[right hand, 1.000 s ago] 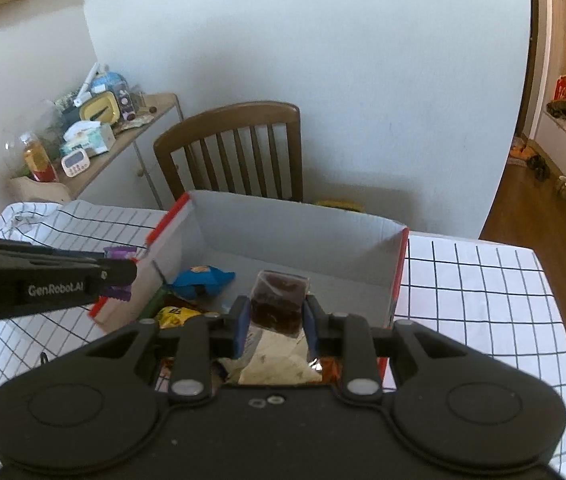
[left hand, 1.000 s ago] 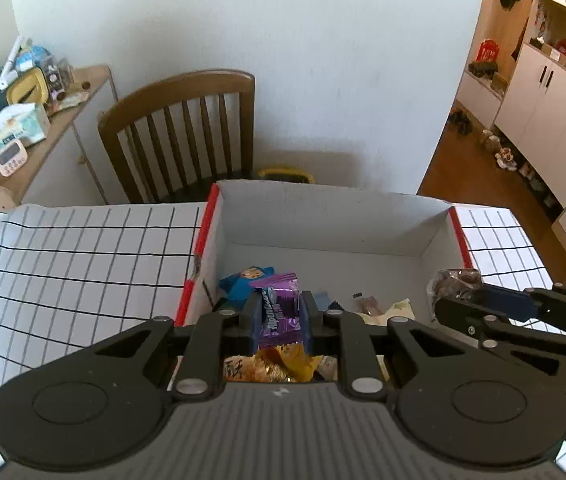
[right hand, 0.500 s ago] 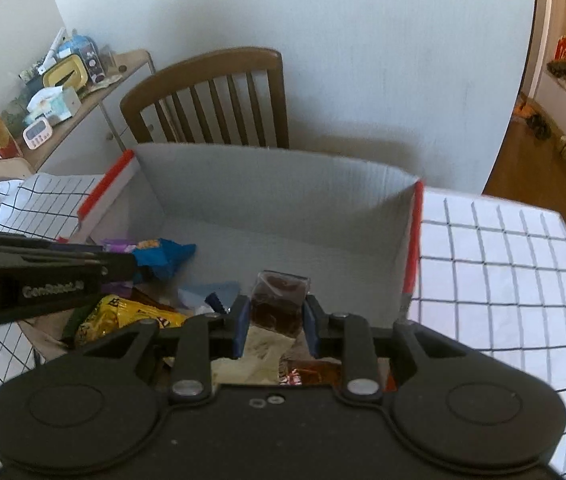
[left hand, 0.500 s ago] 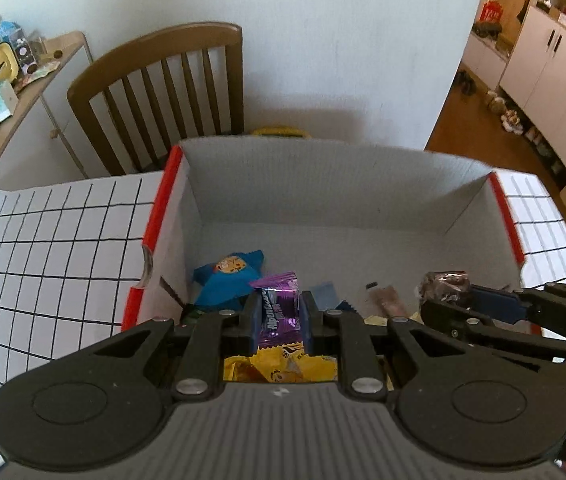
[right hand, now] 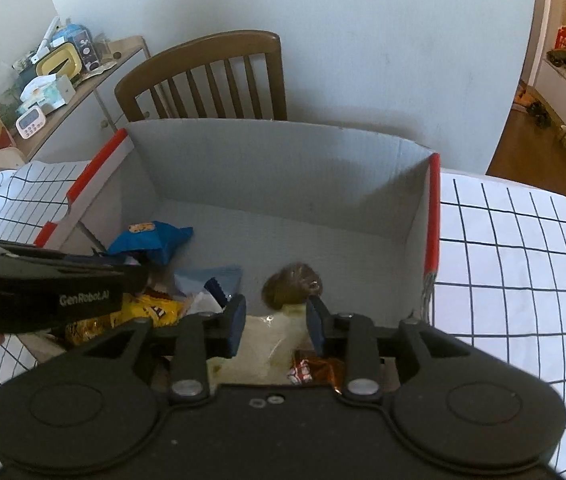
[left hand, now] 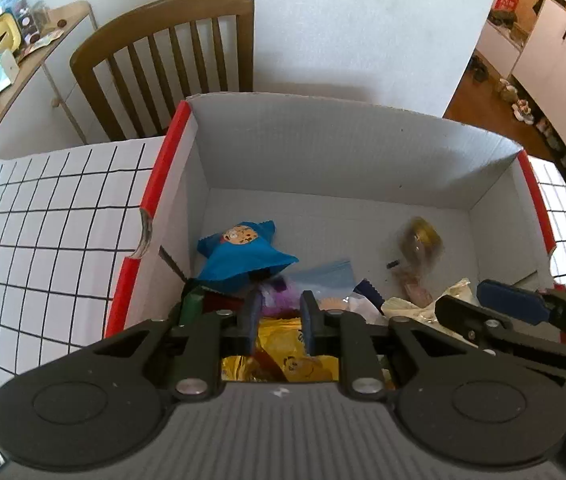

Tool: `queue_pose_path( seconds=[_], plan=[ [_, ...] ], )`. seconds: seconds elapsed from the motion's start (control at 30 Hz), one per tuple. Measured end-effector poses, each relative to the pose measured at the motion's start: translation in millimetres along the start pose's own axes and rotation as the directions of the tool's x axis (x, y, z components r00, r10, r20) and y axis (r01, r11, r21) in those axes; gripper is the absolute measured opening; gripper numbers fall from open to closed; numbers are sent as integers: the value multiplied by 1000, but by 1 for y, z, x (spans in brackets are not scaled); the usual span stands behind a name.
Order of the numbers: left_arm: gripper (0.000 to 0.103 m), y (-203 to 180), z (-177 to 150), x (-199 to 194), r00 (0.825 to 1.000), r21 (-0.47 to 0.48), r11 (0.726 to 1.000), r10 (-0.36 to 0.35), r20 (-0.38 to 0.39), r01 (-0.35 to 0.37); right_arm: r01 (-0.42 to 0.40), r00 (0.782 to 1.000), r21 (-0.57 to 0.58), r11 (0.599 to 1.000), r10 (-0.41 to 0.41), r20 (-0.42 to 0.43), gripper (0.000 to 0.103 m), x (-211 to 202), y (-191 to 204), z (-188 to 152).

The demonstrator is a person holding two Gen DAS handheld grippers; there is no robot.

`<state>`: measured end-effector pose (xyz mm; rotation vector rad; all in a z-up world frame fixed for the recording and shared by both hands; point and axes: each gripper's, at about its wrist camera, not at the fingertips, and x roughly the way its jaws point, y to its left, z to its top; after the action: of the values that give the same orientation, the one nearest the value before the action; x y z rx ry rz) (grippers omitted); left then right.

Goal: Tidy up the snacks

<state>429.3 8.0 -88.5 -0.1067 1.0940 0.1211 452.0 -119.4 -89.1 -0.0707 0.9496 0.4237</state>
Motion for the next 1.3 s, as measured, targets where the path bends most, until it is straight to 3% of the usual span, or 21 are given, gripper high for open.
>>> queue_pose_path(
  seconds=[0.17, 0.23, 0.27, 0.7, 1.1, 1.3],
  plan=[
    [40, 5, -3, -14, 1000, -7, 1000, -4, 30, 5, -8, 1000, -4, 1000, 8, 16, 38, -11, 2, -2],
    [57, 6, -6, -23, 998, -4, 1000, -7, 56, 7, -13, 1000, -1, 1000, 13, 24, 42, -17, 3, -3],
    [58, 7, -8, -28, 998, -2, 1000, -8, 70, 8, -14, 999, 1, 1000, 14, 29, 44, -21, 2, -4],
    [62, 14, -33, -86, 987, 8, 1000, -25, 160, 24, -17, 994, -5, 1000, 18, 107, 82, -72, 13, -18],
    [70, 25, -66, -136, 967, 24, 999, -52, 249, 48, -24, 979, -51, 998, 33, 199, 99, -123, 24, -41],
    [82, 30, -86, -159, 951, 10, 995, -100, 292, 101, -51, 966, -51, 997, 62, 250, 103, -146, 26, -54]
  ],
)
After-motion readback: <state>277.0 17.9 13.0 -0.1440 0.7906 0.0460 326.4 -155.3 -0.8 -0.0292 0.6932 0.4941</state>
